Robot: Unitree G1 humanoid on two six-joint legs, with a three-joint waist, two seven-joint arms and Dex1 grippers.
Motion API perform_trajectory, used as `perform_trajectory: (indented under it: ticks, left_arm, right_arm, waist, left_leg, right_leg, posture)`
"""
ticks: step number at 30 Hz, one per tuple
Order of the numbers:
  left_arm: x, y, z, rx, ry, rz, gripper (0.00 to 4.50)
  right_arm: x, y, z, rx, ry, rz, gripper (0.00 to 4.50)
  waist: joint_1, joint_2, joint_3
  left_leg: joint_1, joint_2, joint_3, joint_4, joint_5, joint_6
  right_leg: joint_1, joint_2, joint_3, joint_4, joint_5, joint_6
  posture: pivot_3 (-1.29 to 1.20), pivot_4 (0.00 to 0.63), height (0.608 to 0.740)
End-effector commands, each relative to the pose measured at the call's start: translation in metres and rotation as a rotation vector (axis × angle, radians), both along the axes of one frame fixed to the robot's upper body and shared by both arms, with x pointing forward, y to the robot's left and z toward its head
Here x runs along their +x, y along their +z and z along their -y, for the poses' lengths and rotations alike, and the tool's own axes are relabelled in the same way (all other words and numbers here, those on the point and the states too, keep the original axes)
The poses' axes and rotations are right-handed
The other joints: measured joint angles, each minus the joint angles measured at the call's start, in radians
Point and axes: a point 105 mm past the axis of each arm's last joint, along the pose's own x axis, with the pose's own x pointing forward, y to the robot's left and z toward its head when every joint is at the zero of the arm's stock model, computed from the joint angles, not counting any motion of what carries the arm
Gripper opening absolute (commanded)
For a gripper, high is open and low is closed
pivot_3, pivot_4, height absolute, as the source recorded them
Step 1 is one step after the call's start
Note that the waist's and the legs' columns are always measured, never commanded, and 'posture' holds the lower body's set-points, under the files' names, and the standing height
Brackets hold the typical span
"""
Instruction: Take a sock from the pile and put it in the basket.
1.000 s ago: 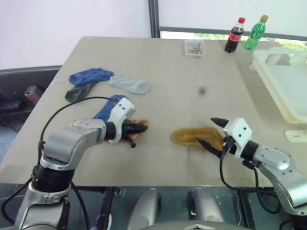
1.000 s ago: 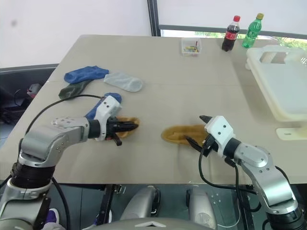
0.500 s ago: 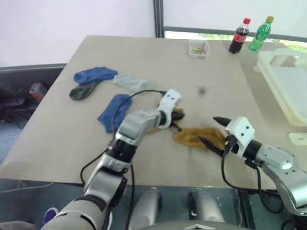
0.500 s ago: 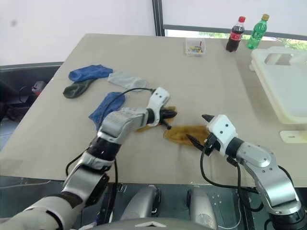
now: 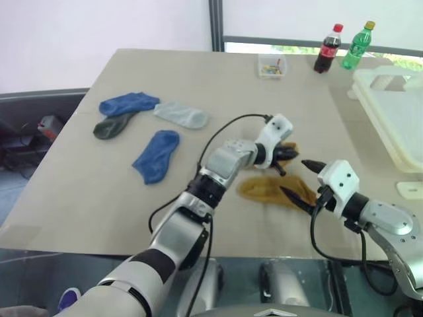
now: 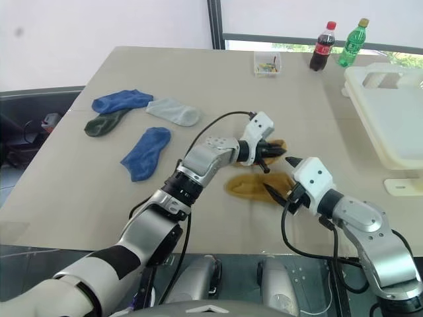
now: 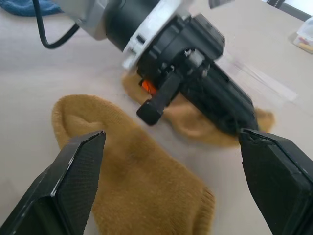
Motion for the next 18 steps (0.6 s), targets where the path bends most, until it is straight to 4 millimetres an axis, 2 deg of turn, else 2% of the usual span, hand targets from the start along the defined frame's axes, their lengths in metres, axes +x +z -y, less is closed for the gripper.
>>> perform_trajectory:
  ticks: [1, 2, 3, 6, 9, 13, 18]
  left_arm:
    - [-0.001, 0.014, -0.001, -0.023, -0.013, 0.046, 2.27]
    - [0.0, 0.021, -0.005, -0.042, 0.003, 0.065, 2.76]
    - [0.001, 0.029, -0.013, -0.056, 0.017, 0.09, 3.01]
    - [0.002, 0.04, -0.03, -0.049, 0.042, 0.159, 3.01]
    - [0.004, 0.045, -0.069, -0.033, 0.108, 0.279, 3.01]
    - [0.015, 0.024, -0.105, 0.019, 0.249, 0.278, 3.01]
    - [0.029, 0.004, -0.124, 0.018, 0.396, 0.175, 3.01]
  right_arm:
    - [0.002, 0.01, 0.005, 0.007, -0.009, 0.029, 4.5]
    - [0.003, 0.01, 0.005, 0.014, -0.011, 0.021, 4.5]
    - [0.004, 0.01, 0.005, 0.029, -0.012, 0.006, 4.5]
    - [0.006, 0.011, 0.005, 0.074, -0.023, -0.04, 4.5]
    - [0.018, 0.002, 0.007, 0.078, -0.06, -0.115, 4.5]
    - [0.04, -0.012, 0.013, 0.047, -0.136, -0.166, 4.5]
    - [0.071, -0.02, 0.025, 0.08, -0.26, -0.204, 4.5]
  waist:
    - [-0.003, 0.0, 0.0]
    - [-0.004, 0.0, 0.0]
    - [-0.01, 0.0, 0.0]
    - [-0.017, 0.0, 0.0]
    - [-0.029, 0.001, 0.0]
    - [-0.02, 0.001, 0.0]
    - [-0.001, 0.001, 0.0]
  left_leg:
    - [0.0, 0.0, 0.0, 0.0, 0.0, 0.0]
    - [0.0, 0.0, 0.0, 0.0, 0.0, 0.0]
    - [0.0, 0.0, 0.0, 0.0, 0.0, 0.0]
    - [0.001, 0.003, 0.0, 0.0, 0.0, 0.0]
    - [0.001, 0.003, 0.0, 0.0, 0.0, 0.0]
    - [0.003, 0.005, 0.002, -0.001, 0.0, 0.0]
    - [0.001, 0.003, 0.0, 0.001, 0.0, 0.0]
  right_leg:
    - [0.0, 0.0, 0.0, 0.0, 0.0, 0.0]
    - [0.0, 0.0, 0.0, 0.0, 0.0, 0.0]
    - [0.0, 0.0, 0.0, 0.001, 0.0, 0.0]
    - [0.0, 0.0, 0.0, 0.001, 0.0, 0.0]
    - [0.0, 0.0, 0.001, 0.001, 0.0, 0.0]
    - [0.0, 0.001, 0.003, 0.002, 0.0, 0.0]
    - [0.0, -0.001, 0.001, 0.002, 0.0, 0.0]
  posture:
    - [0.0, 0.15, 0.74]
    - [0.0, 0.15, 0.74]
    - [0.0, 0.15, 0.74]
    - [0.0, 0.15, 0.74]
    - [0.0, 0.15, 0.74]
    - [0.0, 0.15, 0.74]
    - [0.0, 0.15, 0.74]
